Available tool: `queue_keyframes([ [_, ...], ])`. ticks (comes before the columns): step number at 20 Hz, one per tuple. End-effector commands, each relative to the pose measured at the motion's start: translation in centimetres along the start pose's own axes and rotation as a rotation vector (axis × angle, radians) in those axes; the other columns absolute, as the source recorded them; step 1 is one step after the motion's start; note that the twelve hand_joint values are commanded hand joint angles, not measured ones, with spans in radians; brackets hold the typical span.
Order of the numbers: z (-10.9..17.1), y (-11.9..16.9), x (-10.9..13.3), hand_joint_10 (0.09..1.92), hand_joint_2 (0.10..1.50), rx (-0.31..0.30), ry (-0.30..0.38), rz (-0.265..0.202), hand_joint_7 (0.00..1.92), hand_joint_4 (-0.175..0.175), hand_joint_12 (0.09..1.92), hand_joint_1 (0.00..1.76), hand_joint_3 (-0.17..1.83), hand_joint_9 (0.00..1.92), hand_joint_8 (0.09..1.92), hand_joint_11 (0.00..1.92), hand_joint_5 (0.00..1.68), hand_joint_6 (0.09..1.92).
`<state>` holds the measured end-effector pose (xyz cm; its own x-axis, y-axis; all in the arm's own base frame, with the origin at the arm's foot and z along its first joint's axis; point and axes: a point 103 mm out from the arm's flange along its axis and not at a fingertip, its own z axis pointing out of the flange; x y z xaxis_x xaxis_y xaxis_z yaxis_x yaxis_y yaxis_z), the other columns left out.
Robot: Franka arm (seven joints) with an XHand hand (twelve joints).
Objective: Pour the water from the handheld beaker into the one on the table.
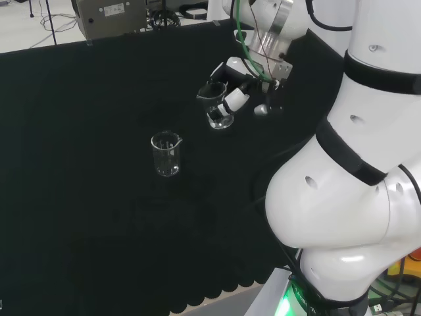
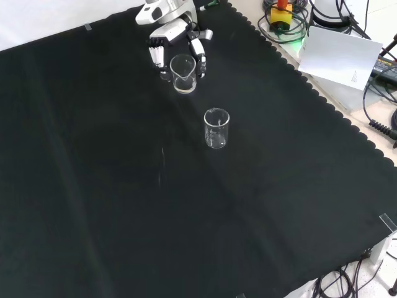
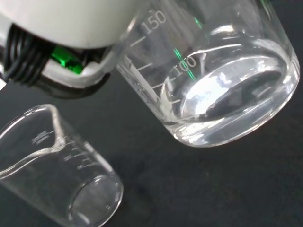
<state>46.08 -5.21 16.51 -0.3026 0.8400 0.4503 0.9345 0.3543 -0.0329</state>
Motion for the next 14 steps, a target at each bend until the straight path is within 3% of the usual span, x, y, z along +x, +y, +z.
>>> queue_keyframes([
  [1, 0.0, -0.7, 2.3, 0.09, 0.58, 0.063, -0.027, -0.018, 1.47, -0.175, 0.60, 1.33, 0.69, 1.78, 0.36, 1.38, 1.39, 0.43],
  [6, -0.1, -0.9, 3.7, 0.09, 0.58, 0.125, -0.100, -0.011, 1.47, -0.175, 0.60, 1.33, 0.69, 1.78, 0.36, 1.38, 1.39, 0.43],
  [14, 0.8, -0.1, 5.9, 0.09, 0.58, 0.244, -0.275, 0.052, 1.47, -0.175, 0.60, 1.33, 0.70, 1.78, 0.37, 1.38, 1.39, 0.44],
])
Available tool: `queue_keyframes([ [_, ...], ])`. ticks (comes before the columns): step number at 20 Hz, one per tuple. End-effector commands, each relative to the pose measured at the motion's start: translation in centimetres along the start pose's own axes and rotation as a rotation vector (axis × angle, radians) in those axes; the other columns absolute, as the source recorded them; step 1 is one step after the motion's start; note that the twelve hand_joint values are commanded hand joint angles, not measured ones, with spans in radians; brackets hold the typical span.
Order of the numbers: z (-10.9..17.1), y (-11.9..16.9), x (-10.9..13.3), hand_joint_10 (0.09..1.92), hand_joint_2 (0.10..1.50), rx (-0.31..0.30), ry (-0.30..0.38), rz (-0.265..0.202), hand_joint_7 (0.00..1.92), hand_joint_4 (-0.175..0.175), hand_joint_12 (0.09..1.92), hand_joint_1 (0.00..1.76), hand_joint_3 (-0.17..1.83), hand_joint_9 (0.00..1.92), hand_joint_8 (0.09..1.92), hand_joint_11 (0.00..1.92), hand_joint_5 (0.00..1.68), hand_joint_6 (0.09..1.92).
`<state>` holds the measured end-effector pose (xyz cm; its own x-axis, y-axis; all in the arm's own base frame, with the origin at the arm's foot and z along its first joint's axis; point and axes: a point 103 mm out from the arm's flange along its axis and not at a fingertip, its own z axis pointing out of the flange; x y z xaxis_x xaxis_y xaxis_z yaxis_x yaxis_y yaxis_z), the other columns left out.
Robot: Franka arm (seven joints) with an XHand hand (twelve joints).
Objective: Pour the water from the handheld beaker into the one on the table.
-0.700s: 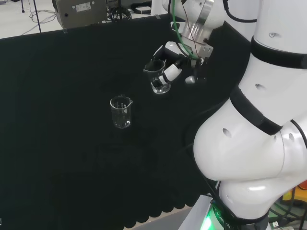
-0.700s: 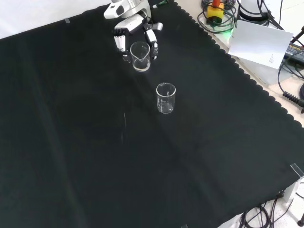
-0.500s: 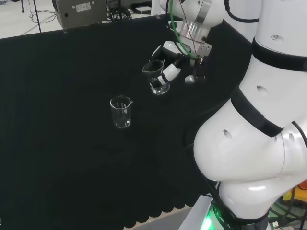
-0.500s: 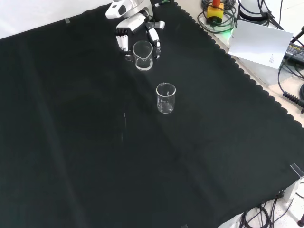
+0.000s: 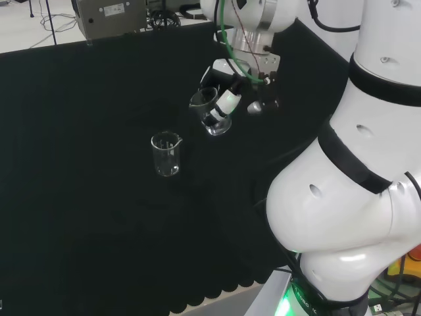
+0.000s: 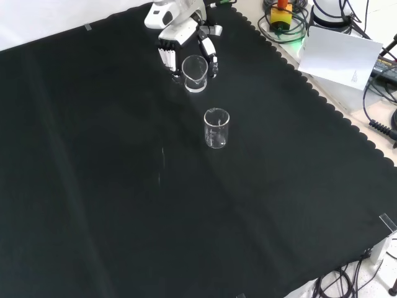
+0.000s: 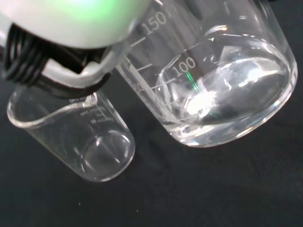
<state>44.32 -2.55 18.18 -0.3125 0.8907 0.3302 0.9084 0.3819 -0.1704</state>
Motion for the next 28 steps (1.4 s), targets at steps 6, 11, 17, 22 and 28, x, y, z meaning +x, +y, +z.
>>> queue_keyframes([
  [6, 1.4, 1.7, 3.1, 0.09, 0.58, 0.207, -0.237, 0.068, 1.46, -0.175, 0.60, 1.33, 0.70, 1.78, 0.37, 1.38, 1.39, 0.44],
  [11, 1.9, 2.0, 3.3, 0.09, 0.58, 0.277, -0.314, 0.077, 1.46, -0.175, 0.60, 1.33, 0.70, 1.78, 0.37, 1.38, 1.39, 0.45],
  [17, 1.8, 2.1, 3.7, 0.61, 0.51, 0.338, -0.371, 0.101, 1.31, -0.175, 0.77, 1.32, 0.93, 1.64, 0.80, 1.27, 1.25, 0.82],
  [22, 1.2, 2.0, 3.9, 0.69, 0.51, 0.358, -0.395, 0.115, 1.30, -0.175, 0.79, 1.32, 0.94, 1.61, 0.82, 1.27, 1.24, 0.85],
  [28, 0.8, 2.2, 5.3, 0.73, 0.50, 0.372, -0.426, 0.111, 1.29, -0.175, 0.80, 1.31, 0.96, 1.59, 0.85, 1.27, 1.23, 0.87],
])
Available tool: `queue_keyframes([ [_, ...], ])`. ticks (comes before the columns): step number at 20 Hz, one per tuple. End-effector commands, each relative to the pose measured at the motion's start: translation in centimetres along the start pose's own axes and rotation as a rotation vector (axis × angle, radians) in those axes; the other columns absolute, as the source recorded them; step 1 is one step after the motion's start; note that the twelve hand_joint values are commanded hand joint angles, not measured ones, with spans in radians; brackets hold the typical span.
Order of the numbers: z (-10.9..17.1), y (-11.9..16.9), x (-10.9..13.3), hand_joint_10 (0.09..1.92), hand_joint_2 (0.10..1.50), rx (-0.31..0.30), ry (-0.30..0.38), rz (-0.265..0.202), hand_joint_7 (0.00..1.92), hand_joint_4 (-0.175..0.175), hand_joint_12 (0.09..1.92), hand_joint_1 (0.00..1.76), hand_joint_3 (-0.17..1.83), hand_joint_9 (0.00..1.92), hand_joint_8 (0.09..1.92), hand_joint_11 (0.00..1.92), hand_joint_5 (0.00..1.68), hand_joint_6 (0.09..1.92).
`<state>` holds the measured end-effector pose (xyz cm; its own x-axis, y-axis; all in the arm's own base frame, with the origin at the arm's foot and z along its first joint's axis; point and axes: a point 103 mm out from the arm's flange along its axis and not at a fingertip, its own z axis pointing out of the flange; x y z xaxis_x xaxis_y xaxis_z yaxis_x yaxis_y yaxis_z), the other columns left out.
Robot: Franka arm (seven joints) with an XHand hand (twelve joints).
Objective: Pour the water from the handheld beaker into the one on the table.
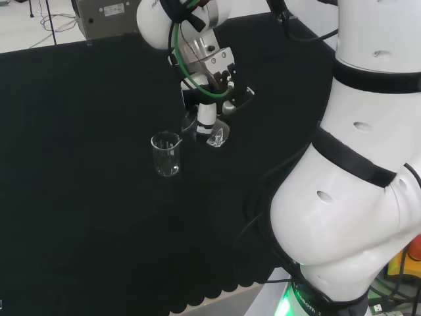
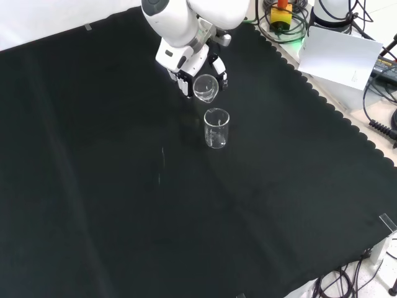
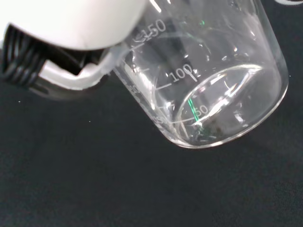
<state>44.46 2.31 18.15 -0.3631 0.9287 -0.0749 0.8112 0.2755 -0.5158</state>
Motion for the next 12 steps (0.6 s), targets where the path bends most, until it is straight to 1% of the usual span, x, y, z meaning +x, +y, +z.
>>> queue_keyframes([
  [1, -1.0, 0.0, 1.0, 0.73, 0.50, 0.013, -0.034, 0.002, 1.29, -0.175, 0.80, 1.31, 0.96, 1.59, 0.85, 1.27, 1.23, 0.88],
  [7, -2.1, 0.6, 2.3, 0.74, 0.50, 0.061, -0.080, 0.020, 1.29, -0.175, 0.80, 1.31, 0.96, 1.59, 0.85, 1.26, 1.22, 0.88],
  [12, -2.5, 0.9, 2.8, 0.74, 0.50, 0.095, -0.114, 0.039, 1.29, -0.175, 0.80, 1.31, 0.97, 1.59, 0.85, 1.26, 1.22, 0.89],
])
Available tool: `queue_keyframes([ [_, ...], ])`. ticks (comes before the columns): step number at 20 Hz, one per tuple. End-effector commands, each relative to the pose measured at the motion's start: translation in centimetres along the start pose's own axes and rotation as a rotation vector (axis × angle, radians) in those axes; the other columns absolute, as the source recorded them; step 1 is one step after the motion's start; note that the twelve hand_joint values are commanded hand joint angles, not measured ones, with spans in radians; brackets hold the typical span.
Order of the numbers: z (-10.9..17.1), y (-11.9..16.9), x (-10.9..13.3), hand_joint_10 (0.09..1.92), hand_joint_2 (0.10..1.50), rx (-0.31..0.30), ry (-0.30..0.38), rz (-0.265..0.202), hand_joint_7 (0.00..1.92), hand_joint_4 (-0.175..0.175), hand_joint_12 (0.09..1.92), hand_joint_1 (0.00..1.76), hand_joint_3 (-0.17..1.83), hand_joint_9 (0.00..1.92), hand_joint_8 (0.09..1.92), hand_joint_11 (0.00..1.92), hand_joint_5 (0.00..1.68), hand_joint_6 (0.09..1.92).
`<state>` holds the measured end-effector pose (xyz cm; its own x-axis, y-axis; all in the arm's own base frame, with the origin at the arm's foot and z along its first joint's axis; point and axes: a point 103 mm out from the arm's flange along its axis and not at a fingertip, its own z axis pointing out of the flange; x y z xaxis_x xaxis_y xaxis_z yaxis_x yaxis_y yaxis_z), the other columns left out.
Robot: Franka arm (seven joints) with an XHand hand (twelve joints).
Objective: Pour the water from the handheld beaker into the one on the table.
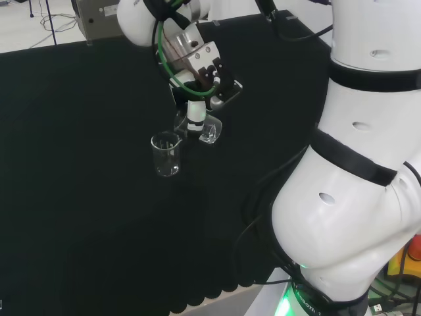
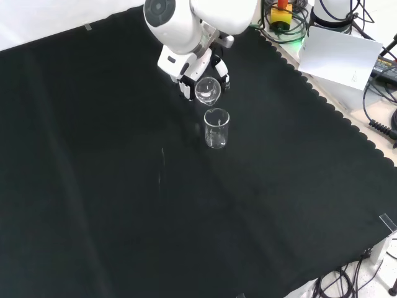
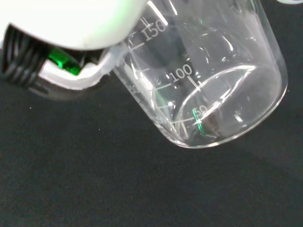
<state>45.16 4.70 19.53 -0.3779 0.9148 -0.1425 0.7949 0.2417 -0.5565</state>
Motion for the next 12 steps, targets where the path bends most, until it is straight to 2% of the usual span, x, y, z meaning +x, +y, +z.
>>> queue_keyframes([
  [1, -0.6, 0.4, 1.0, 0.74, 0.50, 0.053, -0.053, 0.022, 1.29, -0.175, 0.80, 1.31, 0.97, 1.59, 0.86, 1.26, 1.22, 0.89],
  [5, -0.9, 0.6, 1.4, 0.76, 0.49, 0.089, -0.074, 0.030, 1.28, -0.175, 0.82, 1.31, 0.99, 1.59, 0.88, 1.25, 1.22, 0.91],
  [12, -1.4, 0.7, 2.2, 0.76, 0.49, 0.117, -0.106, 0.038, 1.28, -0.175, 0.82, 1.31, 0.99, 1.59, 0.88, 1.25, 1.21, 0.91],
])
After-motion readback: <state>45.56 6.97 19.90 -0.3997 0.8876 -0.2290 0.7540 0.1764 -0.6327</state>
